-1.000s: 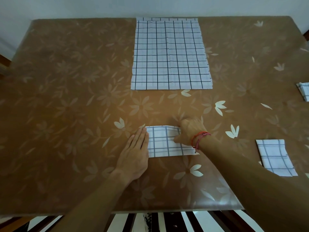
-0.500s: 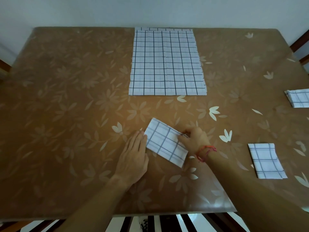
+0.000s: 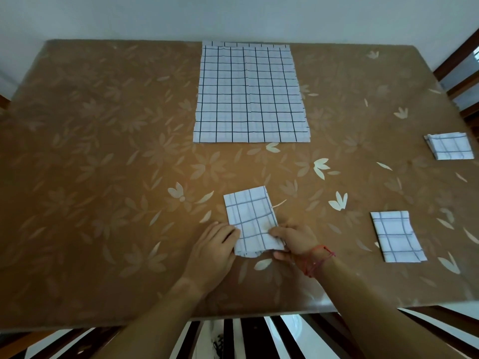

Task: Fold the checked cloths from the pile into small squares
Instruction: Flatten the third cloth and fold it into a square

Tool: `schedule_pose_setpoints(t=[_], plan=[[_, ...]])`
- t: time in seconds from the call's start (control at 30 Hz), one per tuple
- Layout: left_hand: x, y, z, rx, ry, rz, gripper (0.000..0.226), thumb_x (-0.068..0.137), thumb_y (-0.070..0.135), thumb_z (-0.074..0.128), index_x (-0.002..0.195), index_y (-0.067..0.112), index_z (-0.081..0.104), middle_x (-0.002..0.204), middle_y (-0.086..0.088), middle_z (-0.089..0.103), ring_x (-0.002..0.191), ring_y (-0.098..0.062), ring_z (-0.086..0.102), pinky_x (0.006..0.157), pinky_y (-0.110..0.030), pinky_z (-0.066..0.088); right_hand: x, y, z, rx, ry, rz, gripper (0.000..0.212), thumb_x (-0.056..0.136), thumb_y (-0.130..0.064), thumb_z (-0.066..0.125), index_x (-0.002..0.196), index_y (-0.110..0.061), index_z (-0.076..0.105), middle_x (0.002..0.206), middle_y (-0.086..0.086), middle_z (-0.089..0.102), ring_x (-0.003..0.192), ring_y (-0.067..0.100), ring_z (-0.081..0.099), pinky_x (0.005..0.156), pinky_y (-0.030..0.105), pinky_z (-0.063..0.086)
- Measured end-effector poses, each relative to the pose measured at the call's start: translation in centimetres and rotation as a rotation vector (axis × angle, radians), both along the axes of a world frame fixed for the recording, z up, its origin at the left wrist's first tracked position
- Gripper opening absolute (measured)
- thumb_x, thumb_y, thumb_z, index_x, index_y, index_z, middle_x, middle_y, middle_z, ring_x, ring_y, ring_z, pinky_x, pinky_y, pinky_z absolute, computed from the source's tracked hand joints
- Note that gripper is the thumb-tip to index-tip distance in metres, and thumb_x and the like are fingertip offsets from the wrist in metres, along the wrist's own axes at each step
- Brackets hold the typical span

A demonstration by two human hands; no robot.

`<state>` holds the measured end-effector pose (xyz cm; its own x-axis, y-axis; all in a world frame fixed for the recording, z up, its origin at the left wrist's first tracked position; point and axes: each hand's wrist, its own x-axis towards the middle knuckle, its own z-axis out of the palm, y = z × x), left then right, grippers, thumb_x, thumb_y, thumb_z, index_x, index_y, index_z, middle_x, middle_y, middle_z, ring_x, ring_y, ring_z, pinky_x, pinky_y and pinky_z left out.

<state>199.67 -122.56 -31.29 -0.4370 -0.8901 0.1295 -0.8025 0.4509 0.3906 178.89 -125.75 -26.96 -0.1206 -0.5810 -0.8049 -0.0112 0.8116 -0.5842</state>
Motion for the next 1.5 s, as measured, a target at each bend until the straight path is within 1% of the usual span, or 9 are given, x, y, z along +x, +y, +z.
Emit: schedule_pose_setpoints(t=[0.17,0.27,0.4,0.57,0.7,0.87,1.0,1.2,1.5], plan=[[0.3,0.7,-0.6,-0.025,0.028,0.041,0.029,0.083,0.011,0.069,0.111,0.004,0.069,0.111,-0.007,0.068,0.106,-0.024,0.059,0.100,-0.044,0.047,-1.9,1.6,-0.4,-0.289,0.382,0.258,0.012,0.092,-0.021,0.056,0.083,-0.020,0.064,0.069,-0.001,0.070,0.060,0.014,0.068,0.055,0.031,0.058],[0.4,0.9,-0.4,-0.029,0.045,0.069,0.030,0.088,0.021,0.057,0.111,0.006,0.070,0.111,-0.004,0.069,0.107,-0.020,0.057,0.102,-0.043,0.046,-3.3,2.8,-1.4,-0.637,0.745,0.549,0.022,0.082,-0.011,0.060,0.097,-0.026,0.063,0.089,-0.012,0.063,0.067,0.005,0.059,0.062,0.025,0.055],[0.2,1.0,0.3,0.009,0.043,0.094,0.039,0.087,0.026,0.044,0.110,0.008,0.071,0.108,-0.002,0.070,0.106,-0.018,0.057,0.101,-0.041,0.046,-3.5,3.5,-3.0,-0.909,0.801,0.931,0.061,0.068,-0.030,0.077,0.123,-0.021,0.055,0.120,-0.001,0.050,0.094,0.016,0.056,0.060,0.027,0.056],[0.0,1.0,0.6,0.094,0.077,0.147,0.038,0.090,0.027,0.043,0.109,0.009,0.070,0.106,-0.002,0.070,0.104,-0.019,0.059,0.097,-0.041,0.048,-2.8,2.7,-3.5,-1.071,0.824,0.843,0.047,0.062,-0.017,0.085,0.106,-0.013,0.069,0.113,0.003,0.065,0.094,0.022,0.060,0.062,0.031,0.057],[0.0,0.6,0.8,0.126,0.151,0.242,0.026,0.090,0.023,0.050,0.105,0.015,0.070,0.095,0.006,0.069,0.095,-0.014,0.055,0.083,-0.032,0.047,-2.3,1.7,-3.3,-0.974,0.771,0.743,0.031,0.065,-0.012,0.083,0.094,-0.017,0.074,0.089,0.000,0.071,0.080,0.022,0.062,0.057,0.038,0.056],[-0.6,-0.3,1.4,0.122,0.184,0.348,0.014,0.093,0.022,0.057,0.083,0.020,0.066,0.075,0.014,0.059,0.080,-0.006,0.047,0.078,-0.034,0.045,-1.5,0.8,-2.4,-0.849,0.721,0.633,0.020,0.081,-0.026,0.072,0.100,-0.022,0.067,0.086,-0.007,0.065,0.078,0.013,0.058,0.066,0.027,0.047],[-0.9,-1.4,1.2,0.184,0.225,0.452,0.016,0.094,0.026,0.057,0.107,0.024,0.065,0.093,0.014,0.066,0.099,-0.009,0.051,0.087,-0.025,0.032,-1.0,0.3,-2.8,-0.757,0.684,0.558,0.030,0.084,-0.029,0.064,0.113,-0.029,0.055,0.086,-0.010,0.067,0.077,0.011,0.062,0.067,0.027,0.050],[-1.1,-2.9,0.6,0.209,0.144,0.481,0.034,0.094,0.028,0.056,0.127,0.020,0.056,0.098,0.007,0.067,0.098,-0.017,0.054,0.093,-0.036,0.039,-0.2,-0.5,-3.6,-0.672,0.719,0.521,0.045,0.087,-0.032,0.057,0.128,-0.035,0.041,0.080,-0.008,0.058,0.073,0.017,0.060,0.065,0.040,0.053],[-0.5,-3.5,-1.0,0.036,-0.101,0.339,0.037,0.094,0.029,0.046,0.128,0.015,0.055,0.111,-0.002,0.062,0.096,-0.020,0.053,0.083,-0.037,0.044,0.4,-0.8,-4.1,-0.691,0.853,0.633,0.049,0.090,-0.030,0.054,0.137,-0.028,0.040,0.115,-0.003,0.045,0.083,0.020,0.056,0.055,0.033,0.049]])
